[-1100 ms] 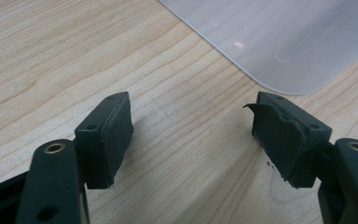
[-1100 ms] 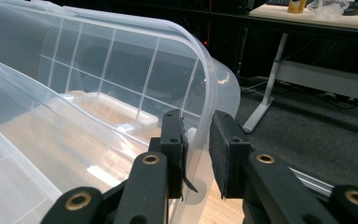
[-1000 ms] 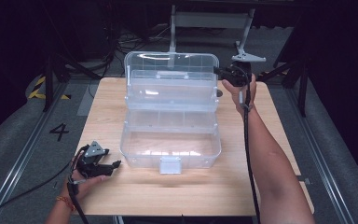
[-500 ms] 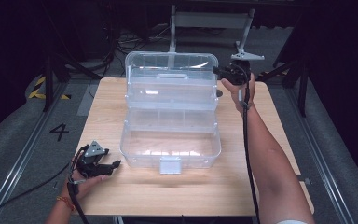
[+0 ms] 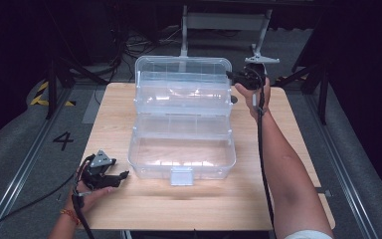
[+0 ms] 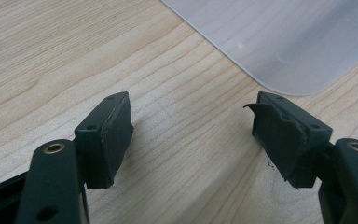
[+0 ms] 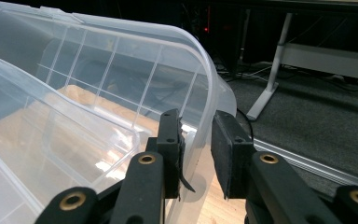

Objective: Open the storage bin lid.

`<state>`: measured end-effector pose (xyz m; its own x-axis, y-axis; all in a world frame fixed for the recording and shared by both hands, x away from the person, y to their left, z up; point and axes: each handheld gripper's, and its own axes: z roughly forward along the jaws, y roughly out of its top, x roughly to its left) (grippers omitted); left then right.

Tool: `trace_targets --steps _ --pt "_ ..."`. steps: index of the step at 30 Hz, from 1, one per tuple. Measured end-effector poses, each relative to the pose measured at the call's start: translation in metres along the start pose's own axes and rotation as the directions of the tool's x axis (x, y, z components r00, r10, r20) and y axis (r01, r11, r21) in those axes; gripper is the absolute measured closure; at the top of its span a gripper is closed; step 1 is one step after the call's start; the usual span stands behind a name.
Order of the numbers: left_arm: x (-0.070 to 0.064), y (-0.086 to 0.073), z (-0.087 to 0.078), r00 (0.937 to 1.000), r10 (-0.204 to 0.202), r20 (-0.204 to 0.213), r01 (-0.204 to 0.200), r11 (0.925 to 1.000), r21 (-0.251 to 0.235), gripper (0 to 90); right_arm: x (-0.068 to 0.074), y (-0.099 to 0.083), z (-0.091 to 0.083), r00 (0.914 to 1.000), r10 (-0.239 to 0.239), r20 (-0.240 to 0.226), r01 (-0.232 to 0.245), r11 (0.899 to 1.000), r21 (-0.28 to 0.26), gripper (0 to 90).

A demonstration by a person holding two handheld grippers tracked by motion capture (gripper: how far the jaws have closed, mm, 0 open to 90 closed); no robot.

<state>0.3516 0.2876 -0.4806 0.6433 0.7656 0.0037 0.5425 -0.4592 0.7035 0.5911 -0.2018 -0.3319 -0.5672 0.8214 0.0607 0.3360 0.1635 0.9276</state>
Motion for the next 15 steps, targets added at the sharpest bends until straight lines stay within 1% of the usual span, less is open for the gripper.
trace_targets --steps 12,15 --pt "0.0000 0.0000 0.0000 1.0000 0.000 0.000 0.000 1.0000 0.000 29.1 -0.0017 -0.0018 0.0035 1.0000 0.000 0.005 0.000 1.000 0.005 73.5" --pt "-0.0002 0.0000 0.0001 1.0000 -0.005 0.005 0.005 1.0000 0.003 28.9 -0.0021 -0.0023 0.0044 1.0000 0.001 0.009 -0.001 1.000 0.007 73.3"
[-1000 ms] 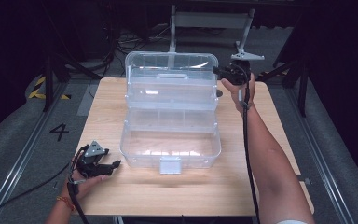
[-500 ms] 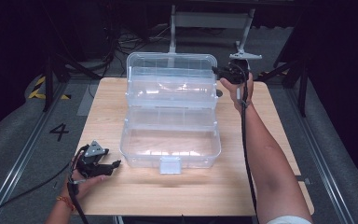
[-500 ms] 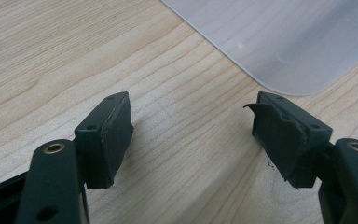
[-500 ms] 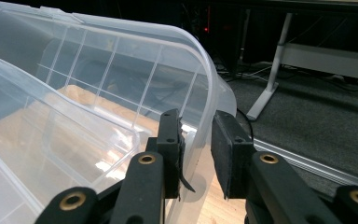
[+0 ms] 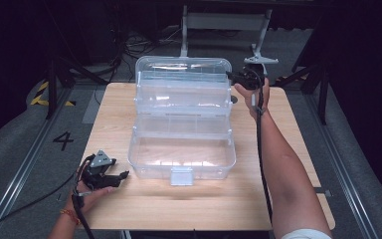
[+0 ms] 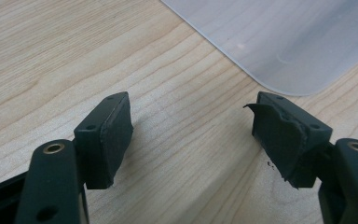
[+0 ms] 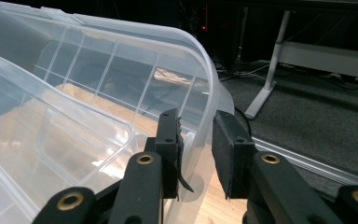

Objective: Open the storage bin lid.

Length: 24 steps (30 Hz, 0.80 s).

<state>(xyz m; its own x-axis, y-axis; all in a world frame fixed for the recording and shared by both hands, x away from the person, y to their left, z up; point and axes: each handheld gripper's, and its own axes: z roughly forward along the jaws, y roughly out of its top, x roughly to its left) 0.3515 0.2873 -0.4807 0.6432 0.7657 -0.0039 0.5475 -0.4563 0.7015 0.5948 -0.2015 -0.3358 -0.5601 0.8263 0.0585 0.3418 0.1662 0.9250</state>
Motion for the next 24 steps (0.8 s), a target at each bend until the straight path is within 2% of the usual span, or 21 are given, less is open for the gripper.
trace_targets --steps 7,9,12,19,24 --pt "-0.001 0.000 0.000 0.9999 -0.012 0.003 0.012 0.9999 0.000 28.5 0.000 0.000 0.002 0.9999 0.002 0.012 -0.002 1.000 0.010 73.0" --pt "0.000 0.000 0.000 1.0000 0.005 -0.005 -0.005 1.0000 -0.003 28.5 0.001 0.000 0.003 0.9999 0.005 0.013 -0.005 1.000 0.013 72.9" --pt "-0.001 0.000 0.000 1.0000 -0.006 0.001 0.006 1.0000 0.000 28.5 0.000 0.000 0.004 0.9999 0.006 0.016 -0.006 1.000 0.020 72.8" --pt "0.000 0.000 0.000 1.0000 0.003 -0.004 -0.003 1.0000 -0.003 28.5 -0.001 -0.001 0.008 0.9996 0.020 0.021 -0.021 0.999 0.032 71.7" --pt "0.000 0.000 0.000 1.0000 -0.003 0.000 0.003 1.0000 0.000 28.5 -0.001 -0.002 0.010 0.9994 0.007 0.033 -0.008 0.999 0.047 70.9"
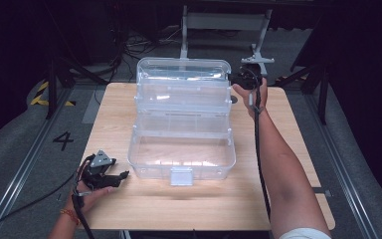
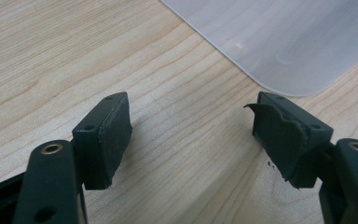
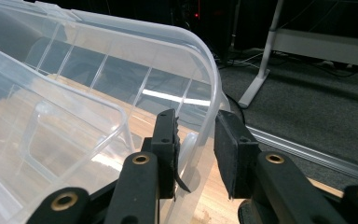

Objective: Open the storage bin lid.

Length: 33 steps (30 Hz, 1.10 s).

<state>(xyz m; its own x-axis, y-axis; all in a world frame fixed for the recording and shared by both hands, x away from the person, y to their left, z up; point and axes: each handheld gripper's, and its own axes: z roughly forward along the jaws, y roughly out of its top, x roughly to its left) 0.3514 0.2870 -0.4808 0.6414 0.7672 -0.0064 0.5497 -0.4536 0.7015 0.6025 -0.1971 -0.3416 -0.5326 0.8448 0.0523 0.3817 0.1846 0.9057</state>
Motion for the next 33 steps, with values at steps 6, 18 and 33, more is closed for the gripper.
trace_targets --steps 6,18,33 --pt "0.0005 0.0001 0.0001 1.0000 0.007 -0.005 -0.007 1.0000 -0.004 28.5 0.0002 -0.0011 0.0016 0.9999 0.011 0.005 -0.011 1.000 0.000 70.8" --pt "0.0005 0.0001 -0.0003 0.9999 0.015 0.000 -0.015 0.9999 0.002 28.1 0.0014 -0.0076 0.0033 0.9996 -0.026 0.004 0.026 0.999 0.045 68.2" --pt "0.0005 0.0001 -0.0003 0.9999 0.014 0.000 -0.014 0.9999 0.002 28.0 0.0049 -0.0098 -0.0035 0.9982 -0.059 0.013 0.059 0.997 0.045 63.6"
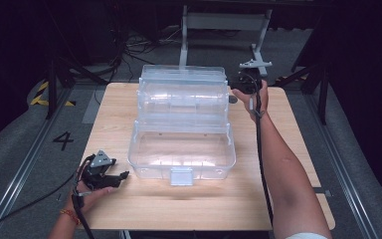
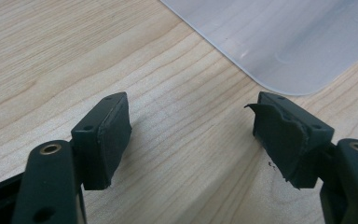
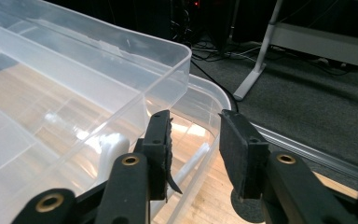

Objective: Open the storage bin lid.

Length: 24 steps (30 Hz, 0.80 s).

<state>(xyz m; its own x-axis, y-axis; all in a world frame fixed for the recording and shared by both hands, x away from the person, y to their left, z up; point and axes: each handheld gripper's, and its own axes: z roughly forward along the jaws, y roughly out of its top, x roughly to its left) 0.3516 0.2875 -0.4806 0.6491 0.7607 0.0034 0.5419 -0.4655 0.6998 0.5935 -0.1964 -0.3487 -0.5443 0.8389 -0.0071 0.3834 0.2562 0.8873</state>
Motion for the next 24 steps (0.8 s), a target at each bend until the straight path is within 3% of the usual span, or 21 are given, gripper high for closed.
trace_targets --steps 24 --pt "0.000 0.000 0.000 1.0000 -0.003 -0.002 0.003 1.0000 0.000 28.0 0.007 -0.007 -0.029 0.9957 -0.093 0.007 0.092 0.995 0.034 55.4"
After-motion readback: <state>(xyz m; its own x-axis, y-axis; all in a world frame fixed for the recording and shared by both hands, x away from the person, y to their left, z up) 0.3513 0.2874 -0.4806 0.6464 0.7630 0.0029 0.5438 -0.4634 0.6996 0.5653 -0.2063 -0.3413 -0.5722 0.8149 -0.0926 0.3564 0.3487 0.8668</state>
